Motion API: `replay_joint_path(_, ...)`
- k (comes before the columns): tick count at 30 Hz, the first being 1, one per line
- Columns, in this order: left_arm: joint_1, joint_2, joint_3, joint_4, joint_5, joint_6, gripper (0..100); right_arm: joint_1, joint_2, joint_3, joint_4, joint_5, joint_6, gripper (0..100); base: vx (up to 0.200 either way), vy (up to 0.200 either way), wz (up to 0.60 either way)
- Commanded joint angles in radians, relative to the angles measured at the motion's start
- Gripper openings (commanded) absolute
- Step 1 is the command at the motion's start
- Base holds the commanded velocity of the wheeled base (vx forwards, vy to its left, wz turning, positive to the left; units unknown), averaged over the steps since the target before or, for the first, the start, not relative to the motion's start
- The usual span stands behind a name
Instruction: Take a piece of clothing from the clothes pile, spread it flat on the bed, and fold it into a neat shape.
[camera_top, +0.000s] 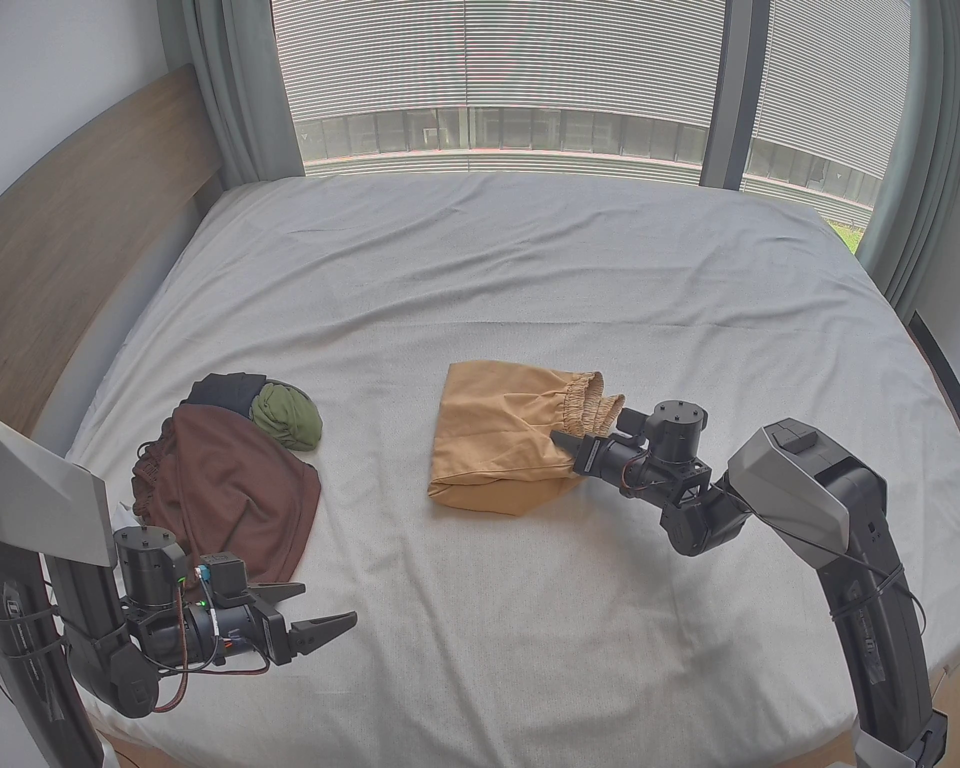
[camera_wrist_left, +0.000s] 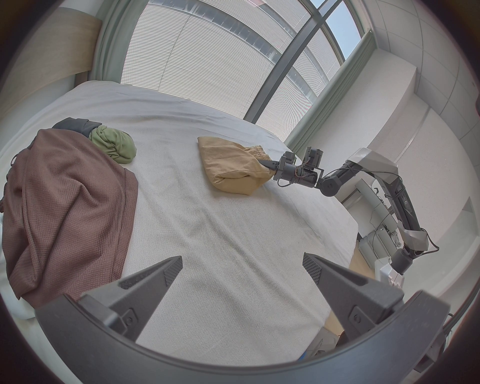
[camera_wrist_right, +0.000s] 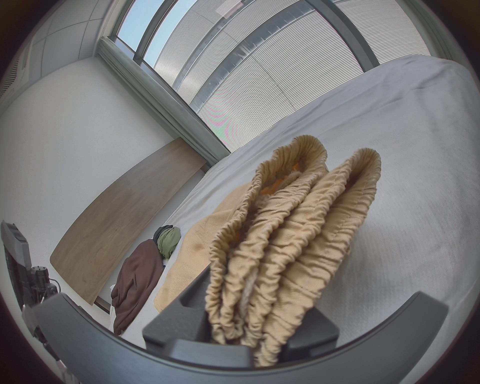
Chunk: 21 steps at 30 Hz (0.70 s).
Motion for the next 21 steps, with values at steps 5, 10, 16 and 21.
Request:
replay_joint_path(5, -0.002, 0.001, -0.002, 0.0, -0.002, 0.0, 100, -0.003, 0.029, 0.037, -0.045, -0.012, -0.004, 0, 0.0, 0.0, 0.0)
replay_joint_path(10, -0.001, -0.001, -0.002, 0.0, -0.002, 0.0, 100, -0.006, 0.028, 0.035, -0.056, -0.016, -0.011, 100, 0.0, 0.0, 0.0)
replay_joint_path(16, -0.001, -0.005, -0.003, 0.0, -0.002, 0.0, 100, -0.061, -0.02, 0.069, -0.065, -0.05, -0.047, 100, 0.0, 0.0, 0.0)
replay_joint_path(21, 0.002, -0.005, -0.006, -0.002, -0.002, 0.0, 100, -0.112, -0.127, 0.155, -0.065, -0.05, -0.061, 100, 0.0, 0.0, 0.0)
